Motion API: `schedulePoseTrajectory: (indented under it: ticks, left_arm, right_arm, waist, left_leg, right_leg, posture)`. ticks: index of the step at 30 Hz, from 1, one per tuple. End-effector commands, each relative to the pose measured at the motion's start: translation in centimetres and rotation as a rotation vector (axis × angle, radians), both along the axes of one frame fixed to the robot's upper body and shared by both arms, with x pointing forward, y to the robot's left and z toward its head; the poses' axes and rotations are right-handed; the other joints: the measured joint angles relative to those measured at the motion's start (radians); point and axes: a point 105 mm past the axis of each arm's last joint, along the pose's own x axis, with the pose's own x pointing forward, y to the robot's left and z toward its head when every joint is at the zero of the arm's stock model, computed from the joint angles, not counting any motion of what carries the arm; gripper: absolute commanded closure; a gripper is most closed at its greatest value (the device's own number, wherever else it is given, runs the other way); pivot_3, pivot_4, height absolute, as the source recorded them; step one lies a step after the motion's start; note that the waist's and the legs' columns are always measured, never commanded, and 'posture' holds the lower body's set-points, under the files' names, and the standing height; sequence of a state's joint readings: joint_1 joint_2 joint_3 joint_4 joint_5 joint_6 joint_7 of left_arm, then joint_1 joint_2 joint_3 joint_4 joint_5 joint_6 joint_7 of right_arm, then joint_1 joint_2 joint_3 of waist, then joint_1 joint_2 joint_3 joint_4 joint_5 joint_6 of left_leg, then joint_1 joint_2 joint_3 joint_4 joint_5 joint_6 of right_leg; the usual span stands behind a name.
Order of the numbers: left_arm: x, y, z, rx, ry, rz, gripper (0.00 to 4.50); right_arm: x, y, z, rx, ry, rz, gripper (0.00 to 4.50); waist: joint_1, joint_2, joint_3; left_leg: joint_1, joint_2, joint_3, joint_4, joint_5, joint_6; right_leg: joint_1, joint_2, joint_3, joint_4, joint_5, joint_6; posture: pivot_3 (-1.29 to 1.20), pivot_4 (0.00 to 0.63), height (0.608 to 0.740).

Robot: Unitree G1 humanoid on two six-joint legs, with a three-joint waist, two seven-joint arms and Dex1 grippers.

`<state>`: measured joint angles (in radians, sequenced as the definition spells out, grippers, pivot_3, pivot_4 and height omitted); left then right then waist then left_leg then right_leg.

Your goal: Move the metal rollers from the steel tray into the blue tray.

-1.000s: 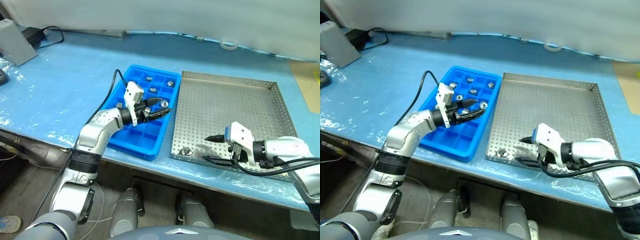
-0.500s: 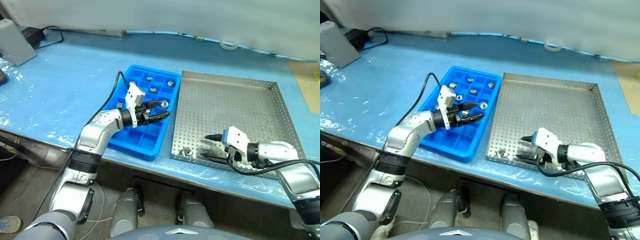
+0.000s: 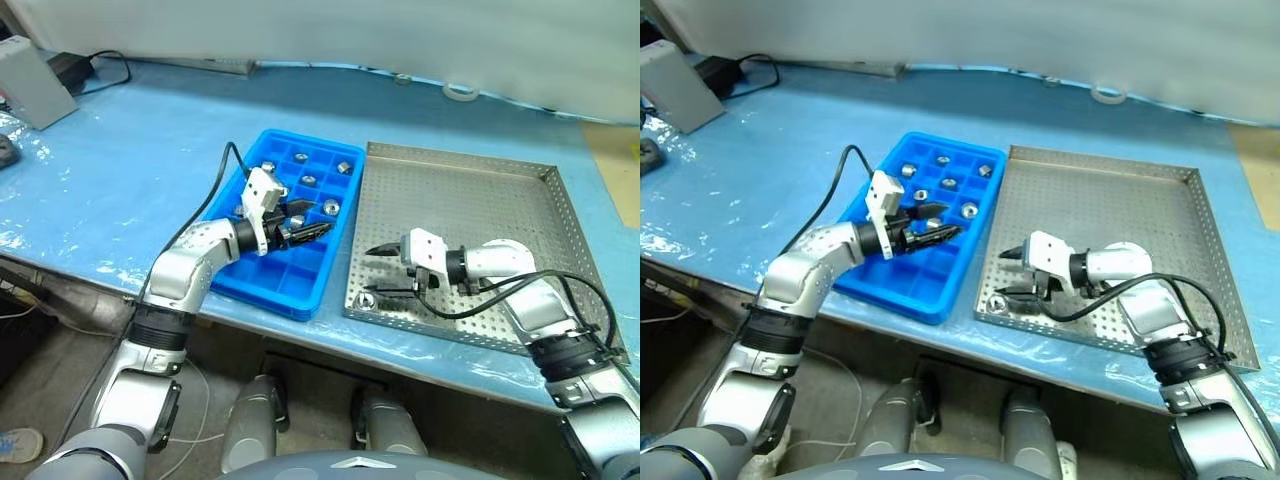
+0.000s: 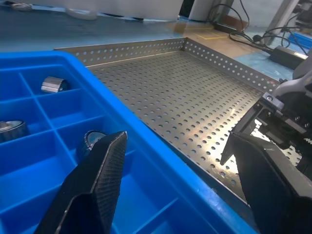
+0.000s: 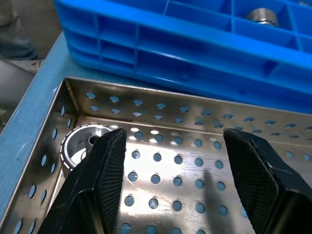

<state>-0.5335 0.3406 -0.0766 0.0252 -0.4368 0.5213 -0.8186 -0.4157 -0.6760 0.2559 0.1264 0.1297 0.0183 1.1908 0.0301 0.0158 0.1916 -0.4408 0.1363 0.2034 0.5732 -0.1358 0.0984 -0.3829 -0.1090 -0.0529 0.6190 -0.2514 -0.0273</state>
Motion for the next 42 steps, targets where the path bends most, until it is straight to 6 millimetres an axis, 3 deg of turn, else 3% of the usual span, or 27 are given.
schedulePoseTrajectory:
  ticks: [1,11,15,22,32,36,42]
  left_arm:
    - [-0.5,0.8,1.2,-0.014,-0.051,0.034,0.92]
    - [-1.3,1.6,0.5,-0.011,-0.042,0.101,0.92]
    - [-1.5,1.6,0.4,-0.01,-0.038,0.111,0.92]
    - [-1.8,1.6,0.3,-0.011,-0.033,0.127,0.92]
    - [-2.0,1.9,0.4,0.012,-0.029,0.143,0.92]
    - [-2.1,1.8,0.4,0.017,-0.027,0.137,0.92]
    - [-2.0,1.7,0.5,0.025,-0.025,0.128,0.92]
  right_arm:
    - [0.2,-0.8,0.9,-0.03,-0.025,0.048,1.16]
    - [2.2,-2.2,6.1,-0.02,0.0,0.057,1.16]
    - [0.2,-1.6,7.7,0.006,0.172,0.153,1.16]
    - [-2.8,0.5,5.8,-0.035,0.255,0.267,1.16]
    - [-2.0,1.5,3.2,-0.027,0.265,0.183,1.16]
    - [-0.8,0.9,2.2,-0.039,0.252,0.121,1.16]
    - [-1.7,0.0,0.7,-0.081,0.259,0.125,1.16]
  waist:
    - [0.007,0.0,0.0]
    - [0.021,0.0,0.0]
    - [0.032,0.0,0.0]
    - [0.047,0.0,0.0]
    - [0.052,0.0,0.0]
    - [0.053,0.0,0.0]
    - [0.056,0.0,0.0]
  left_leg:
    - [0.0,0.0,0.0,0.0,0.0,0.0]
    - [0.001,0.0,0.0,0.003,0.0,0.0]
    - [0.0,0.0,0.0,0.003,0.0,0.0]
    - [0.0,0.001,0.0,0.002,0.0,0.0]
    - [0.0,0.001,0.0,0.001,0.0,-0.001]
    - [0.0,0.001,0.0,0.0,0.001,-0.002]
    - [0.001,0.001,0.0,0.0,0.001,-0.002]
  right_leg:
    - [0.0,0.0,0.0,0.0,0.0,0.0]
    - [0.001,0.0,0.0,0.003,0.001,-0.001]
    - [0.0,0.0,0.0,0.003,0.001,-0.001]
    - [0.0,0.0,0.0,0.002,0.001,-0.001]
    - [-0.001,0.0,0.0,0.003,0.001,-0.001]
    - [-0.002,0.0,0.0,0.002,0.001,-0.001]
    - [0.0,0.0,0.0,0.002,0.001,-0.001]
  posture:
    - [-0.05,0.15,0.74]
    - [0.01,0.15,0.74]
    - [0.02,0.15,0.74]
    - [0.04,0.15,0.74]
    - [0.06,0.15,0.74]
    - [0.05,0.15,0.74]
    - [0.04,0.15,0.74]
